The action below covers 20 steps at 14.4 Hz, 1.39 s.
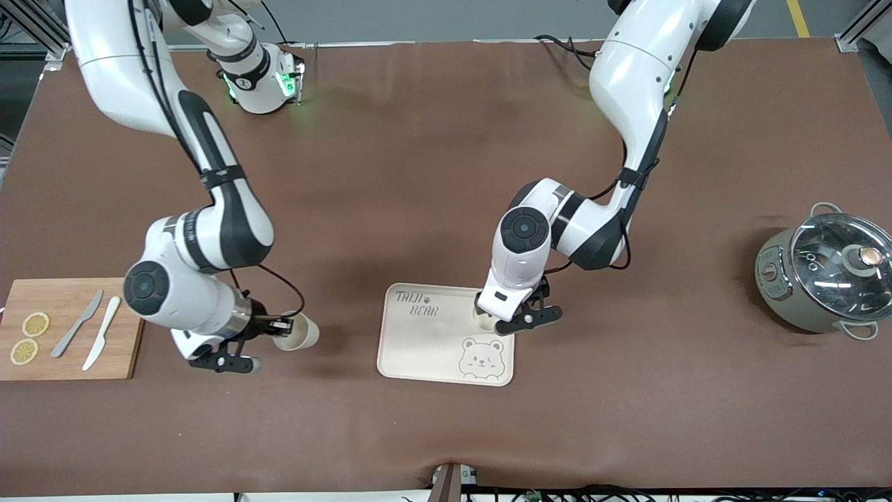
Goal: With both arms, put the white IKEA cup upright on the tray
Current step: 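Lower the cup onto the tray, open the left gripper while the right gripper approaches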
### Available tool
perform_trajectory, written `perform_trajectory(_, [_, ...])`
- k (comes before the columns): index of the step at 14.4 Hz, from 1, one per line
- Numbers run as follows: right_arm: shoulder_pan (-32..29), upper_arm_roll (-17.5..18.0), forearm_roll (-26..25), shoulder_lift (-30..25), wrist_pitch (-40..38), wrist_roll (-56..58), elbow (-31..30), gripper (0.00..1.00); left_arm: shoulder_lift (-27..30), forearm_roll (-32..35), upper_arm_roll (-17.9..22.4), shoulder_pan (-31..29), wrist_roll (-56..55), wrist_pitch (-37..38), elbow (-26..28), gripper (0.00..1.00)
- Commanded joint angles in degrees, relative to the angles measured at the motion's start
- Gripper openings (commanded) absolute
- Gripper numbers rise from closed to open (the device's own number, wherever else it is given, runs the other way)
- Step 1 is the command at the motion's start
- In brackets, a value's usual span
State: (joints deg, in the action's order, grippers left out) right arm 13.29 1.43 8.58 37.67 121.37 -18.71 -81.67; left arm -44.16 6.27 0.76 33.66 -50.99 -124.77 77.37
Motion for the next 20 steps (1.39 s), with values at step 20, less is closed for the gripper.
perform_trajectory(20, [17.9,-1.3,-6.8,13.3,1.9,-33.6,16.3,0.0,23.2,-2.9,0.4,-27.4,37.8,23.6,1.1,1.0])
